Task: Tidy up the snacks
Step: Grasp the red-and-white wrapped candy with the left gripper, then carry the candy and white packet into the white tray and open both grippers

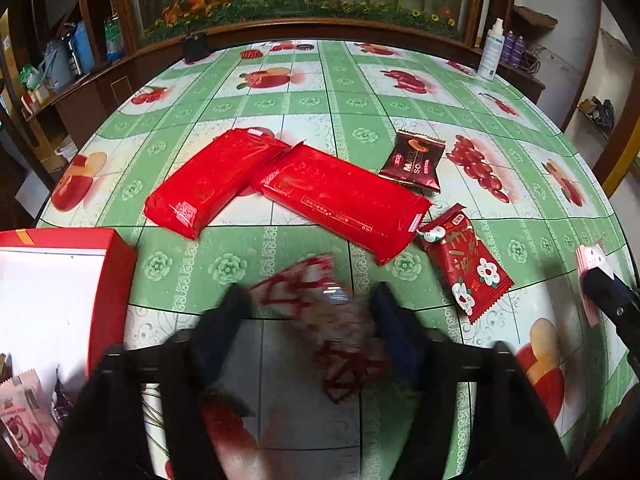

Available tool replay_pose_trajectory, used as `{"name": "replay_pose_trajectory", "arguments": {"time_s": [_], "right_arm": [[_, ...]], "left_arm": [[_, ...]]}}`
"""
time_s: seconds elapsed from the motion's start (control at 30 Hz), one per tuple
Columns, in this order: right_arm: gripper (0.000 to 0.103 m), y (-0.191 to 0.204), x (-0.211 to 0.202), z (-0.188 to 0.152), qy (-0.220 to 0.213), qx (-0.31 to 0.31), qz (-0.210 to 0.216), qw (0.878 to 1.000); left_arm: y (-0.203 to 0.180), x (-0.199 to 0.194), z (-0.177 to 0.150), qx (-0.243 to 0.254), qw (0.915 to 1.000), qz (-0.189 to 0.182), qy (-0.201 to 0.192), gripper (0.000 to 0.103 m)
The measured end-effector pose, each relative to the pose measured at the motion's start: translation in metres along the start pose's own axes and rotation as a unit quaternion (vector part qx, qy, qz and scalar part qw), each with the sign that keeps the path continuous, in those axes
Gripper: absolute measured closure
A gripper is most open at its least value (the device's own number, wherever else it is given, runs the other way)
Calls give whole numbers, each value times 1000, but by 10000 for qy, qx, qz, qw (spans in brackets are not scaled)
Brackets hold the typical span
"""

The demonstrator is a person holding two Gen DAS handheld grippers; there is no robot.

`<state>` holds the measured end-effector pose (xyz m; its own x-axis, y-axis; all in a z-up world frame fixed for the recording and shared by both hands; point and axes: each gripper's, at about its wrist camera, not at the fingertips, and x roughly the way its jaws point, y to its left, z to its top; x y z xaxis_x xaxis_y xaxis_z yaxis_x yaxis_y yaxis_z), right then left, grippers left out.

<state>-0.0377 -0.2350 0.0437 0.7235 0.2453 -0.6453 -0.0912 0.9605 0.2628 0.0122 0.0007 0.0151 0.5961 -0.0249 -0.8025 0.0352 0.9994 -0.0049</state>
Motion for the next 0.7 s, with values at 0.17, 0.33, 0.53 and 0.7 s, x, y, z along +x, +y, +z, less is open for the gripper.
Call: {"name": "replay_pose_trajectory", "arguments": {"time_s": [0.17,0.33,0.53,0.7], "right_arm": [[62,-4,1,0,24,99,-28,9999],[62,-4,1,-1,37,117,-51,9999],[62,-9,2,0,54,223,-45,9997],[62,-11,2,0,57,250,-40,9997]], "left_arm": [[6,-3,-1,62,10000,-44,-22,77],[6,-8,-8,255,9994,-211,-39,78],[10,-20,-21,294,9981,-541,41,78],[8,-40,-37,457,9976,-520,-91,78]]}}
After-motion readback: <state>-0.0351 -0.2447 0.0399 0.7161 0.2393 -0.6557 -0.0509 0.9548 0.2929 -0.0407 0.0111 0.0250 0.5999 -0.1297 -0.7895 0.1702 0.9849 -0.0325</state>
